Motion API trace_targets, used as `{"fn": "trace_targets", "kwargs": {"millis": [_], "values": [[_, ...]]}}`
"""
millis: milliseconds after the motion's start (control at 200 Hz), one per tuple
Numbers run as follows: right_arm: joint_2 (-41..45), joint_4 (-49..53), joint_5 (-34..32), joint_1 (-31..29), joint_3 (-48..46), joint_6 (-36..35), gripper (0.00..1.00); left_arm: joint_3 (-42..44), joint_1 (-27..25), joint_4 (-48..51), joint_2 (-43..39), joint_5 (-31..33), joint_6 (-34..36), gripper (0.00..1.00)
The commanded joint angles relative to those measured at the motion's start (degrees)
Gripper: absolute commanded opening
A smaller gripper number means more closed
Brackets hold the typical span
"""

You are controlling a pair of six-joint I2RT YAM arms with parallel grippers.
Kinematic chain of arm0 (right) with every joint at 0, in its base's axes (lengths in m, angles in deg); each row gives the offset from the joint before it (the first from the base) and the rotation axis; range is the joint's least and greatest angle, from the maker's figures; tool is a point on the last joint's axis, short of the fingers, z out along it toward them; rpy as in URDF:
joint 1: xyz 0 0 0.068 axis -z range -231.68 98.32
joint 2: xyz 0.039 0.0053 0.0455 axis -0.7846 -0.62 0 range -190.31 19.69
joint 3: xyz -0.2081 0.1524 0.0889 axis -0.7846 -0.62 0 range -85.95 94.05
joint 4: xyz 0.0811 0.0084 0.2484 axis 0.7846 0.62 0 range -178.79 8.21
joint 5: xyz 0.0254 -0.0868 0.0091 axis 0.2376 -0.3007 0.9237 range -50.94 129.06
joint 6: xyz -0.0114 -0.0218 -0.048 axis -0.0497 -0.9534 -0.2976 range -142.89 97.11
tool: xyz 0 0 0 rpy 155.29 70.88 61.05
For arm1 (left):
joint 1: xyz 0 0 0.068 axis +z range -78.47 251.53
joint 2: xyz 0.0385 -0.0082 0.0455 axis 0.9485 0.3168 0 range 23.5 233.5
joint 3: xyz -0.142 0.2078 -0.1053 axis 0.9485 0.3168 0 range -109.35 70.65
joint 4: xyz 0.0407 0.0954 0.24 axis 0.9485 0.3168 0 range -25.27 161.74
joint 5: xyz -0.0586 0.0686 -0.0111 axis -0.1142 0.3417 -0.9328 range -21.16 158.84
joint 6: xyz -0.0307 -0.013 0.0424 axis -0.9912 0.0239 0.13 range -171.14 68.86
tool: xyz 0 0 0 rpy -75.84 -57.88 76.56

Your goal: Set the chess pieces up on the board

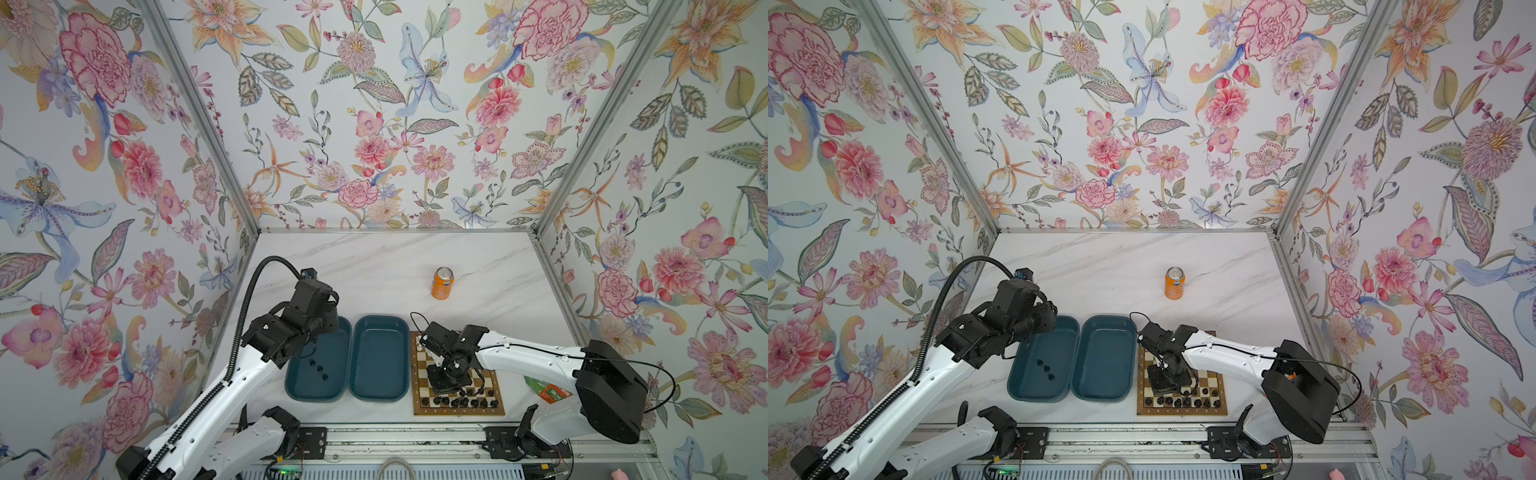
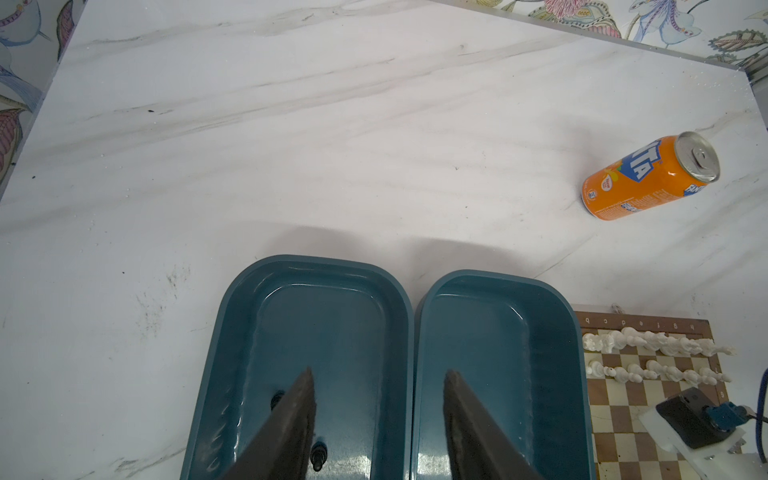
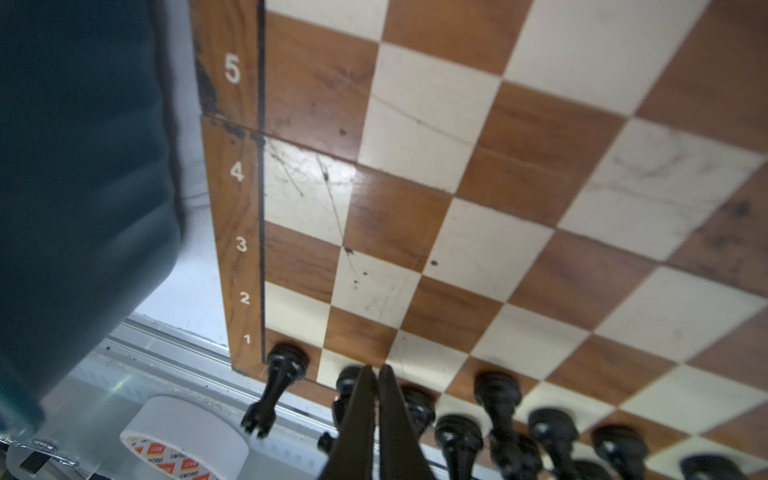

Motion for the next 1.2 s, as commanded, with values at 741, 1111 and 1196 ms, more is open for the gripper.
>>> {"fn": "trace_targets", "kwargs": {"millis": [741,1111,1196], "values": [[-1.1,-0.7,1.9,-1.0,-1.7,0.1,0.08,0.9,0.8,1.6,-0.8,0.2,0.0,0.51],[-1.0,-0.6,1.1,-1.3,-0.9,0.2,0.11,1.1,0.9,1.8,-1.3,0.5,0.2,0.51],[-0.4,-0.5,0.3,-0.9,-0.2,0.0,0.17,0.9,0.8,1.8,-1.5,0.7,0.2,0.52]]}}
